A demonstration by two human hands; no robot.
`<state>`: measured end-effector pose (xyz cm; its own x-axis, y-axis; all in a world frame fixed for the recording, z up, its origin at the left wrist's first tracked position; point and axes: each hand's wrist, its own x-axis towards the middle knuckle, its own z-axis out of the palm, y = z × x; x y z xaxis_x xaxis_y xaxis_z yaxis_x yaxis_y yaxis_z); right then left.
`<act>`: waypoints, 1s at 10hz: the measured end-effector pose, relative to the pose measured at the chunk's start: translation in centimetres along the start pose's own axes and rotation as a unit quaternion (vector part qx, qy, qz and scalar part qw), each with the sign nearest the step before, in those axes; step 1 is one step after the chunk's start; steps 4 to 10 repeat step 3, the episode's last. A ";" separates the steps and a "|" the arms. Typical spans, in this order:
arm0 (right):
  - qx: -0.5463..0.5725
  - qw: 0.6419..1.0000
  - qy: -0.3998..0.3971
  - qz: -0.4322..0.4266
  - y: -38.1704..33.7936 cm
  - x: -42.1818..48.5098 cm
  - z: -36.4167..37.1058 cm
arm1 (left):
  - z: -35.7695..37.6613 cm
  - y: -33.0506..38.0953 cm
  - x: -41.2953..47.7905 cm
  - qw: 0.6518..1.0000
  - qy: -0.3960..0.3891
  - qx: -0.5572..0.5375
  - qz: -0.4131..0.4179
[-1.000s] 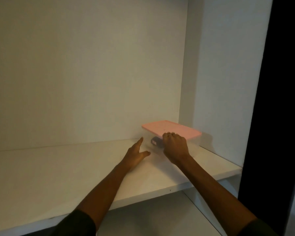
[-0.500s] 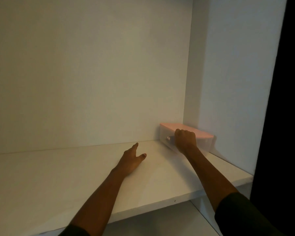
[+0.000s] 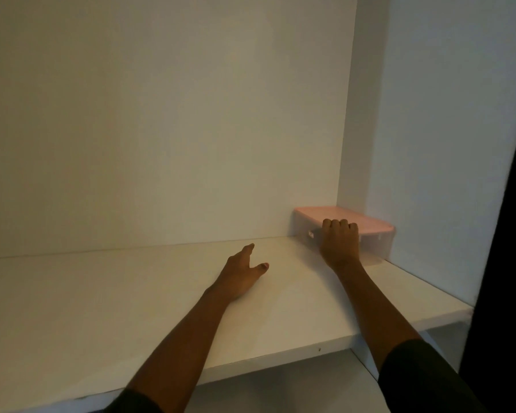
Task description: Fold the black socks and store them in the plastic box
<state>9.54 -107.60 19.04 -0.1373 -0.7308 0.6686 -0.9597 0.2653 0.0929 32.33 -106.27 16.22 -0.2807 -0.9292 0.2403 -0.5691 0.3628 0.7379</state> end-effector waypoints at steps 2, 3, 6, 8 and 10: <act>0.027 0.999 0.016 0.025 -0.3 -0.2 0.3 | 0.1 -0.2 -0.1 1.000 -0.005 0.021 -0.011; 0.061 0.998 0.020 0.030 -0.2 -0.1 1.4 | 0.0 -0.3 -0.3 1.000 0.012 0.024 -0.012; 0.061 0.998 0.020 0.030 -0.2 -0.1 1.4 | 0.0 -0.3 -0.3 1.000 0.012 0.024 -0.012; 0.061 0.998 0.020 0.030 -0.2 -0.1 1.4 | 0.0 -0.3 -0.3 1.000 0.012 0.024 -0.012; 0.061 0.998 0.020 0.030 -0.2 -0.1 1.4 | 0.0 -0.3 -0.3 1.000 0.012 0.024 -0.012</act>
